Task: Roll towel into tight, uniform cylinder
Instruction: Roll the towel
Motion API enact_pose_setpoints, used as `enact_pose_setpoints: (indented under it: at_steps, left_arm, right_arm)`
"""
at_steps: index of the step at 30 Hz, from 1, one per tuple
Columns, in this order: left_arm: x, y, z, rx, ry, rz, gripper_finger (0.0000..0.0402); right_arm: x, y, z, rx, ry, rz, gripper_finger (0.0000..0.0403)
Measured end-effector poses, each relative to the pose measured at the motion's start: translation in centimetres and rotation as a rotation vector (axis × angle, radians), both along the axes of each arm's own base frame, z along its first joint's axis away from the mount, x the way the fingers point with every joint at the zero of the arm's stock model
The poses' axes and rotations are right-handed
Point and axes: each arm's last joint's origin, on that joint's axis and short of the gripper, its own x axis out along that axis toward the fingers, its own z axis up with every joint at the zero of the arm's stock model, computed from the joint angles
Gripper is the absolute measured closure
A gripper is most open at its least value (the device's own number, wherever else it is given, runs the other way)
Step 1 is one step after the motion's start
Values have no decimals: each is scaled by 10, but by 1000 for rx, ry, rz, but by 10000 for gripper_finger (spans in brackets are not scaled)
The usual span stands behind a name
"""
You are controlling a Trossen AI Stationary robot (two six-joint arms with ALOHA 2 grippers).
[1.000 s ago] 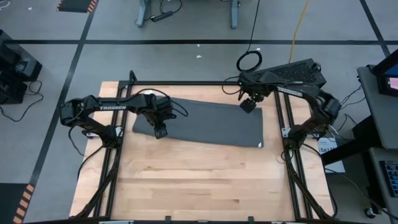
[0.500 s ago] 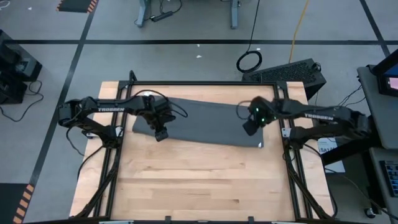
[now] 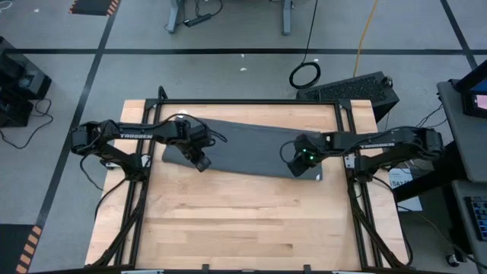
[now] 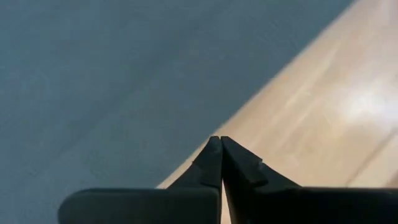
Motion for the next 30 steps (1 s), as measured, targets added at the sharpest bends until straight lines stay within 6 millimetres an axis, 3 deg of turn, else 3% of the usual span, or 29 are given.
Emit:
enact_pose_setpoints:
  at_steps: [7, 13, 19, 26, 30]
  left_arm:
    - [6, 2, -14, 154, 76, 25, 397]
    - [13, 12, -54, 199, 83, -68, 398]
    - [21, 28, -73, 240, 103, -111, 397]
    - [29, 53, -70, 459, 33, -162, 397]
    - [37, 62, -65, 482, -65, -222, 398]
  right_arm:
    - [6, 1, -22, 38, 136, -46, 402]
    - [10, 12, -39, 69, 242, -92, 402]
    - [15, 42, -48, 152, 289, -74, 402]
    - [23, 84, -46, 261, 203, -105, 403]
    - [31, 105, -41, 345, 100, -165, 403]
